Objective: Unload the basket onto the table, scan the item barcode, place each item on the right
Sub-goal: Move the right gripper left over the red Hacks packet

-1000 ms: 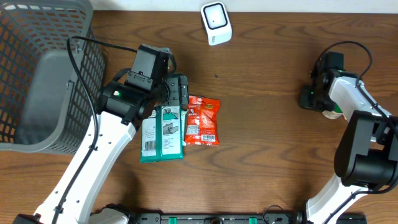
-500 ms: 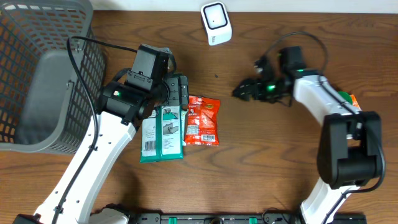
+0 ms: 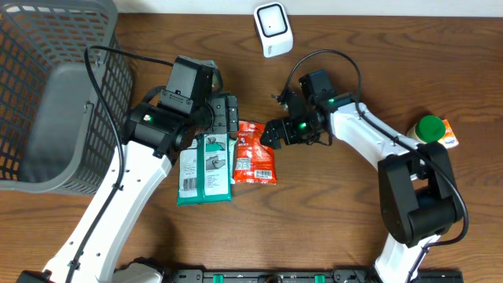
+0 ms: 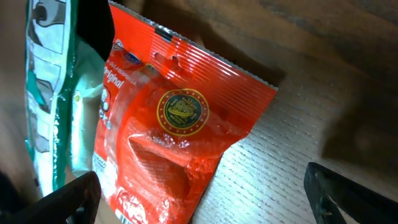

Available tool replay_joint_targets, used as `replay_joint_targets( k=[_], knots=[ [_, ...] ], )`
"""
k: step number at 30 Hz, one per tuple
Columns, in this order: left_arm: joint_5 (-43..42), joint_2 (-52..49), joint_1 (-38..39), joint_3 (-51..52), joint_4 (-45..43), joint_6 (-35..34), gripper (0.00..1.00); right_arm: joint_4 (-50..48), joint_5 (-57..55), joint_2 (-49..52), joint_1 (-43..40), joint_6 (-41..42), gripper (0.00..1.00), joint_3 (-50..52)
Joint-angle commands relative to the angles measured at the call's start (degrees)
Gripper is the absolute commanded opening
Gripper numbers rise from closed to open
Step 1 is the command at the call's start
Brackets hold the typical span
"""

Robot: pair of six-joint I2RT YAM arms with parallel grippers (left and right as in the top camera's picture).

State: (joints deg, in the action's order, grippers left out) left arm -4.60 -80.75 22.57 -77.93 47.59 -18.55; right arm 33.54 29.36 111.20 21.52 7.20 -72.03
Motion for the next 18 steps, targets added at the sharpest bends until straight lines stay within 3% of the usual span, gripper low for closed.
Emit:
replay_joint_targets(
  k=[1,14,15,16,18],
  knots=[
    [-0.1,-0.2,0.0,-0.9,0.1,0.5,0.87,-0.3,-1.9,0.0,-0.3,0.5,0.99,0.0],
    [-5.5,-0.4,0.0,-0.2,4.6,0.3,0.87,-0.3,-0.5,0.0,-2.3,0.5,0.99,0.0],
    [-6.5,-0.5,0.0,0.3,4.6,0.3,0.84,-0.3,0.5,0.0,-2.8,0.5,0.99,0.0],
    [-7.6,-0.6,0.0,0.9,4.6,0.3,0.74,-0.1,1.6,0.0,-3.2,0.5,0.99,0.0],
    [-9.6,-1.0,0.2,1.8,4.7,0.3,0.47,0.1,3.2,0.0,-4.3,0.5,0.99,0.0]
  ],
)
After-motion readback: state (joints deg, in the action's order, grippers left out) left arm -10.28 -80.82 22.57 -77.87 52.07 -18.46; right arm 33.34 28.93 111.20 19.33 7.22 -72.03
